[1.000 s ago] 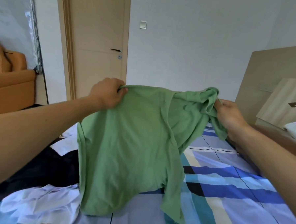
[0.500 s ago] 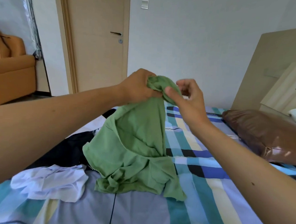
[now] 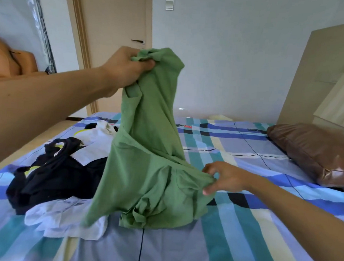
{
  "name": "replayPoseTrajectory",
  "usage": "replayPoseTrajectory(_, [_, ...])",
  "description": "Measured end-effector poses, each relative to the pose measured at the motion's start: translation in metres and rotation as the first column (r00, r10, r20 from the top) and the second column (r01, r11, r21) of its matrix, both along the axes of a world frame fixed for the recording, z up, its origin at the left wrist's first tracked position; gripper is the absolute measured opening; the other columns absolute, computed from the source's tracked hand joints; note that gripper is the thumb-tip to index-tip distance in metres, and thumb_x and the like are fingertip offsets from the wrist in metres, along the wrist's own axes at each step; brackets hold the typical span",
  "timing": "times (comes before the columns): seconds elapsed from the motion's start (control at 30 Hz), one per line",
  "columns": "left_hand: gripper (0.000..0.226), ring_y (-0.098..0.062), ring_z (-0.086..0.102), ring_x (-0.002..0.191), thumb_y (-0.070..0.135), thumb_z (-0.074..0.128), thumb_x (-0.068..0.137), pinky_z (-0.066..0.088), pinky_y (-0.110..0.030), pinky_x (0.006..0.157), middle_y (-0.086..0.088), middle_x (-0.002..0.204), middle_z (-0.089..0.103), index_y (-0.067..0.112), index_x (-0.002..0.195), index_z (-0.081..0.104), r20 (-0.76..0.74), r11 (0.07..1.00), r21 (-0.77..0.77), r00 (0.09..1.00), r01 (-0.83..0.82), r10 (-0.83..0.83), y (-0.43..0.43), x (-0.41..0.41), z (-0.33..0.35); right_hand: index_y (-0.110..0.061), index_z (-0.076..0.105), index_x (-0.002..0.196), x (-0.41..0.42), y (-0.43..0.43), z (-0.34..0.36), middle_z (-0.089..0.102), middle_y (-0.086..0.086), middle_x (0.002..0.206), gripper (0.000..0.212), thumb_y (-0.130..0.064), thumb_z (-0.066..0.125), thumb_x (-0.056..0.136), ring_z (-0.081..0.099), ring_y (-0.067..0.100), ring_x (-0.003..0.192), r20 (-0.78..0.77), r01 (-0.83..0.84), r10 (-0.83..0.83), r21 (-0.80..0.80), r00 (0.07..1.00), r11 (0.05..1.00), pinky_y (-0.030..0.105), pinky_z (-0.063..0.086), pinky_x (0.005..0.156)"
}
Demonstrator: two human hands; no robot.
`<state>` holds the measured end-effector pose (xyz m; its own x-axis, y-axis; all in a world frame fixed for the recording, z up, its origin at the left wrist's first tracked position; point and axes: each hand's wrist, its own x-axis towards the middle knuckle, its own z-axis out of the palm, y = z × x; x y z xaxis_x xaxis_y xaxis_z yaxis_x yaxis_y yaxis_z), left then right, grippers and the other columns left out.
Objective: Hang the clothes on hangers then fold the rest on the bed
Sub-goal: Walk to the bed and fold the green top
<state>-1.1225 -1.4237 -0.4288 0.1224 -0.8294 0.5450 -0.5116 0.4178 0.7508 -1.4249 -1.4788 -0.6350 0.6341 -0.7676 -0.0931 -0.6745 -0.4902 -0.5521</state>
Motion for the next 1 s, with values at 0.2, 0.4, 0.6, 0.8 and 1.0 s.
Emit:
replayPoseTrajectory(0.2, [0.020,-0.019,0.066,0.083,0.014,0.059,0.098,0.054,-0.028,0.074,-0.002,0.087,0.069,0.021,0.082,0.069,0.000,0.995,0.054,0.997,-0.083,0.083,-0.007,0.040,0.000,-0.014,0.073,0.072,-0.034,-0.020,0.043,0.066,-0.001,0.068,0.030,-0.039,0.088,0.070,0.060,0.013,0.063,-0.106,0.022,-0.028,-0.058,0.994,0.998,0.033,0.047,0.069])
replayPoseTrajectory(0.4, [0.029,-0.016,0.058,0.072,0.017,0.050,0.103,0.047,-0.028,0.066,-0.001,0.076,0.062,0.019,0.076,0.060,0.095,0.994,0.072,0.993,-0.078,0.071,-0.006,0.036,-0.010,-0.018,0.055,0.063,-0.044,-0.030,0.088,0.052,-0.014,0.055,0.037,-0.028,0.089,0.074,0.046,0.002,0.052,-0.194,0.027,-0.074,-0.231,0.978,0.973,0.026,0.036,0.057])
replayPoseTrajectory(0.6, [0.032,-0.016,0.055,0.073,0.027,0.044,0.107,0.045,-0.031,0.068,-0.002,0.079,0.061,0.015,0.082,0.061,0.193,0.993,-0.045,0.975,-0.107,0.114,0.001,0.041,-0.008,-0.022,0.068,0.067,-0.064,-0.034,0.128,0.065,-0.007,0.064,0.020,-0.019,0.086,0.074,0.060,0.012,0.064,-0.546,0.058,-0.180,-0.233,0.818,0.971,0.025,0.047,0.061])
replayPoseTrajectory(0.8, [0.032,-0.020,0.057,0.084,0.028,0.043,0.106,0.047,-0.037,0.079,-0.017,0.093,0.063,0.003,0.099,0.062,0.161,0.979,-0.144,0.973,-0.144,0.167,0.000,0.058,-0.005,-0.029,0.066,0.064,-0.090,-0.032,0.130,0.054,0.002,0.112,0.025,-0.043,0.085,0.056,0.045,0.023,0.108,-0.079,0.136,-0.213,-0.550,0.974,0.824,0.030,0.037,0.093])
replayPoseTrajectory(1.0, [0.030,-0.019,0.056,0.086,0.023,0.043,0.107,0.047,-0.033,0.078,-0.010,0.093,0.061,0.003,0.101,0.064,0.074,0.980,-0.111,0.982,-0.167,0.176,-0.006,0.059,-0.001,-0.015,0.055,0.067,-0.089,-0.037,0.153,0.058,0.021,0.093,0.029,-0.008,0.082,0.073,0.054,0.022,0.088,0.493,0.399,-0.211,-0.314,0.844,0.862,0.028,0.042,0.073])
